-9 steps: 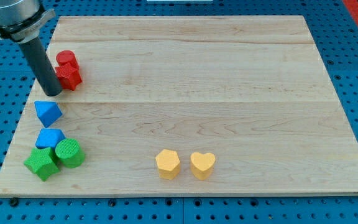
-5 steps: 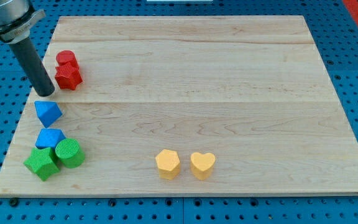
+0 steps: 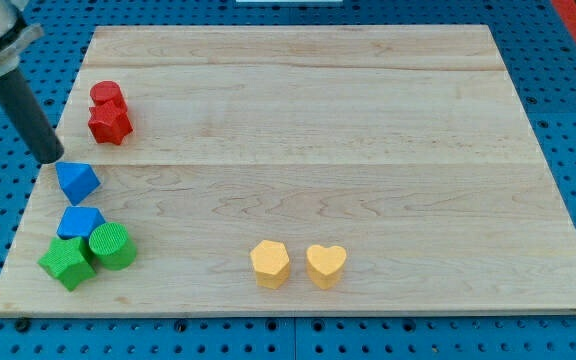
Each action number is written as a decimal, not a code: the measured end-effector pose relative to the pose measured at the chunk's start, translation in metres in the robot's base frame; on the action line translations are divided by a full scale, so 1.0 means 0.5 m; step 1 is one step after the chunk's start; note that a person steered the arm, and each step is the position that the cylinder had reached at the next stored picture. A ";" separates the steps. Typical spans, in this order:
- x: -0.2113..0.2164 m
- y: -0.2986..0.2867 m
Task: Slide the blue triangle towards the center of the board
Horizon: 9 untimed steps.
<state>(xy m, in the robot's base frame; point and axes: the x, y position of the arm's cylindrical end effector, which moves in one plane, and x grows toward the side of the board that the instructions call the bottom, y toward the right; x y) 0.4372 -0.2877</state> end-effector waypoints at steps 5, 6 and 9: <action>0.131 0.049; 0.131 0.167; 0.124 0.322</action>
<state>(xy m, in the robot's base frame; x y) 0.4991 -0.1266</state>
